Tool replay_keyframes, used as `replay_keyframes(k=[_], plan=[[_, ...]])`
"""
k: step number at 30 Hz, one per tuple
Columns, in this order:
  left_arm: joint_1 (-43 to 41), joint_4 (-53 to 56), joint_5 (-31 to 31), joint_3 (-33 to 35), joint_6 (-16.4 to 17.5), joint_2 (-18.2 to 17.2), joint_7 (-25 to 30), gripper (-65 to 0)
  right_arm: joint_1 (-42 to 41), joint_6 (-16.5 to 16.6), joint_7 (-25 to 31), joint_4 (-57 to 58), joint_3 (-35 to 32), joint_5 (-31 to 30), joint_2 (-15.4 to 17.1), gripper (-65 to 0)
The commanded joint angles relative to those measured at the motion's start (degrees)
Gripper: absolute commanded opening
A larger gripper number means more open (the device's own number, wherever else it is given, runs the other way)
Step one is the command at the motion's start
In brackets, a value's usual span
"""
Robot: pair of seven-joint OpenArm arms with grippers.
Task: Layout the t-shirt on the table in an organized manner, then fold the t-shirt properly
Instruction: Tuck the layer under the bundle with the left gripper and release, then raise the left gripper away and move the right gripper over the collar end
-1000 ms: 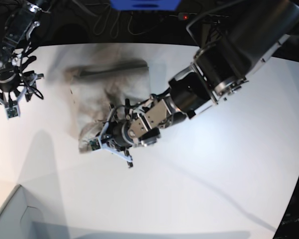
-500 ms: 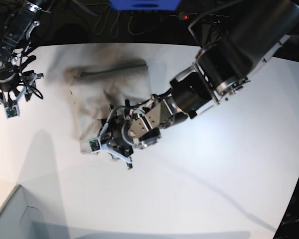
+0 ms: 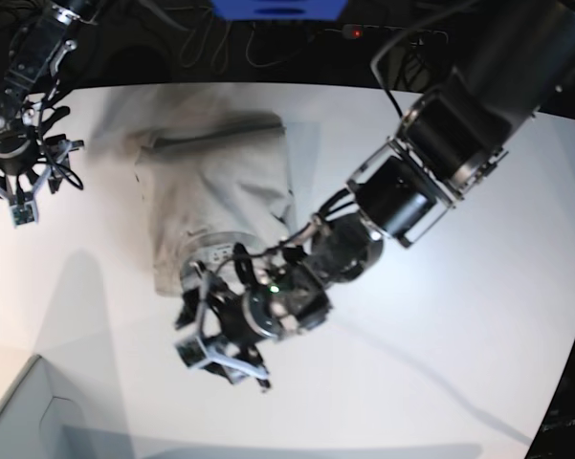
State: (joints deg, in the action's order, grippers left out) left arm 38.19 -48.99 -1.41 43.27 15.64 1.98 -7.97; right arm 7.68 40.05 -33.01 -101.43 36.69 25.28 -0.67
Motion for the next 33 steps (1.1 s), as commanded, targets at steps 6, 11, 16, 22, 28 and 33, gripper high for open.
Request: replay_keyframes(k=[6,11,16,22,28,33], plan=[[-6.15,-8.11,0.66,-23.0,-0.65,-6.95,-5.0,-29.7,-0.96,-0.05,1.32,0.55,-1.92,-0.44,-1.93,-21.9],[-18.11,-16.28,0.66,-48.41,-0.56,-7.74,-13.97,-29.8,-0.87,-0.05,1.32,6.0,-7.1,-0.44,-2.19,-34.1],[-27.43,-23.23,4.88,-65.55,-0.56,-7.74,-23.11,-29.9,-0.69,-0.05,1.32,5.73,-8.69,-0.53,-5.0,-55.6],[-36.83,-29.38,16.57,-77.95,-0.56,-9.67,-32.08,-29.9,-0.43,-0.05,1.32,-1.74,-8.95,-0.53,-8.33,-65.0],[-45.36,-35.1,23.87,-81.82,-0.56,-10.11,-33.04,-29.9,3.17,-0.05,1.32,-5.78,-14.49,-0.62,-8.33,-65.0],[-47.73,-36.41,24.22,-81.82,-0.56,-9.76,-33.04,-29.9,5.99,-0.05,1.23,-3.94,-20.73,-0.62,-8.33,-65.0]])
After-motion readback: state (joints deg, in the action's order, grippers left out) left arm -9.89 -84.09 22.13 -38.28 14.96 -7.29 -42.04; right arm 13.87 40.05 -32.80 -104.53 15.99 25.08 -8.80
